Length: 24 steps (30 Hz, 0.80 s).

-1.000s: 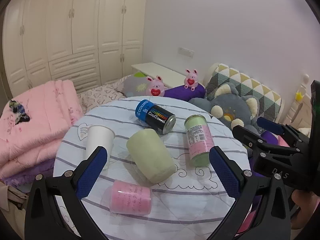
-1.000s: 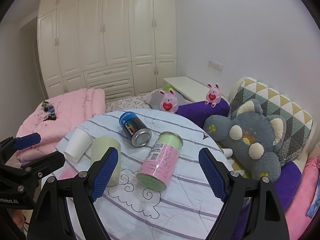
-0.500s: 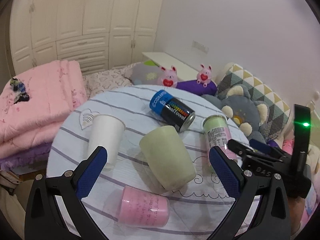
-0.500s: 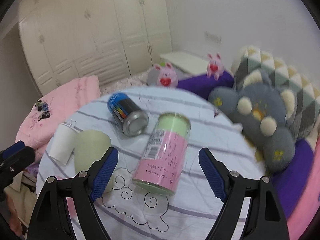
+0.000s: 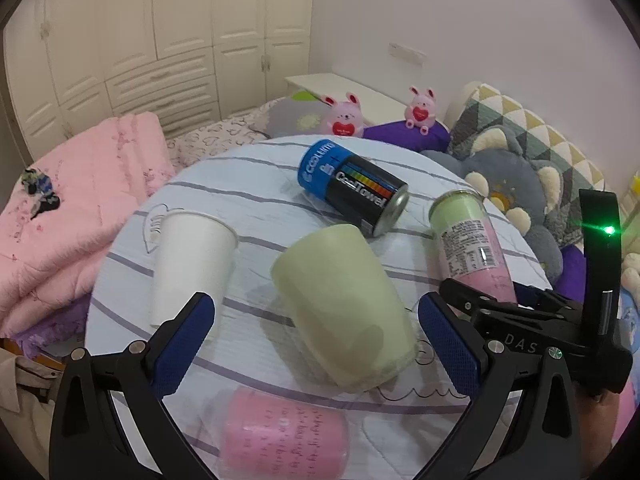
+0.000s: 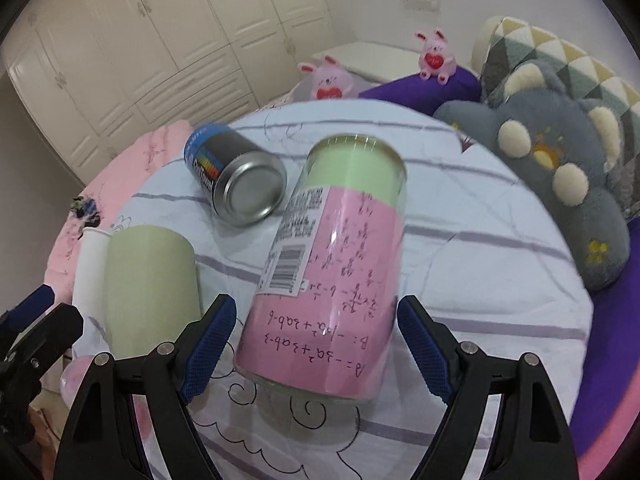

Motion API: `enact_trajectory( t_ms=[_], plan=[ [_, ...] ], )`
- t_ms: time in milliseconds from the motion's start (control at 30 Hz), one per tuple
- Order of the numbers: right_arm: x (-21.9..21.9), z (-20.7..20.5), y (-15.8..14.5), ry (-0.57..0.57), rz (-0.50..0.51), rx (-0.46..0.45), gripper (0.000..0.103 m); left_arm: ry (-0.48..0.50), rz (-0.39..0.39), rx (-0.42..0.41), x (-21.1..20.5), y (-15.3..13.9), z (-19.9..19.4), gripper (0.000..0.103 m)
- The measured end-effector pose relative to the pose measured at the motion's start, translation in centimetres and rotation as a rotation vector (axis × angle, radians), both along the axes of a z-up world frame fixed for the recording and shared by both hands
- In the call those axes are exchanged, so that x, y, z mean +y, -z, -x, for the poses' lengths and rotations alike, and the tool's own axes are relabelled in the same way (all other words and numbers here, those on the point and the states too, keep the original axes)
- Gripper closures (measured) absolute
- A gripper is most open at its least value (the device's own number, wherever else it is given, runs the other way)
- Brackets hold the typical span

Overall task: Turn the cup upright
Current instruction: 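Reach the right gripper to the pink-labelled jar lying on its side and grasp it, then lift the jar with the right gripper while the left gripper approaches it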

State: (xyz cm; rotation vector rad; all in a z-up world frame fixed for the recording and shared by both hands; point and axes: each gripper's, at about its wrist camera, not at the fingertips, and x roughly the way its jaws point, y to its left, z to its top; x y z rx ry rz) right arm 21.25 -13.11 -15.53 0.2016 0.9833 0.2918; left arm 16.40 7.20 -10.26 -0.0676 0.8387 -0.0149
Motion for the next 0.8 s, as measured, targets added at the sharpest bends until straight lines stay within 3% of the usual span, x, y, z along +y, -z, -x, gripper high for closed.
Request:
enact_trajectory(
  t_ms=[133,433,633,800],
  plan=[
    [-0.4,0.4,0.2,-0.011,-0.023,-0.004,0.025,0.009,-0.012,0.002,-0.7,-0.1,0.2,0.000],
    [-0.9,1.5,-0.2,-0.054,-0.045,0.005,0.025,0.025,0.028,-0.004,-1.4,-1.7,1.5,0.000],
    [-1.2,5.4,-0.5,-0.107,-0.050,0.025,0.025,0.040,0.100,0.023,-2.4,-2.3,3.3,0.000],
    [-1.1,9.1,-0.2,-0.144,-0.080,0.038,0.025,0.046,0.072,0.050,-4.2,-1.9,5.1,0.000]
  ],
)
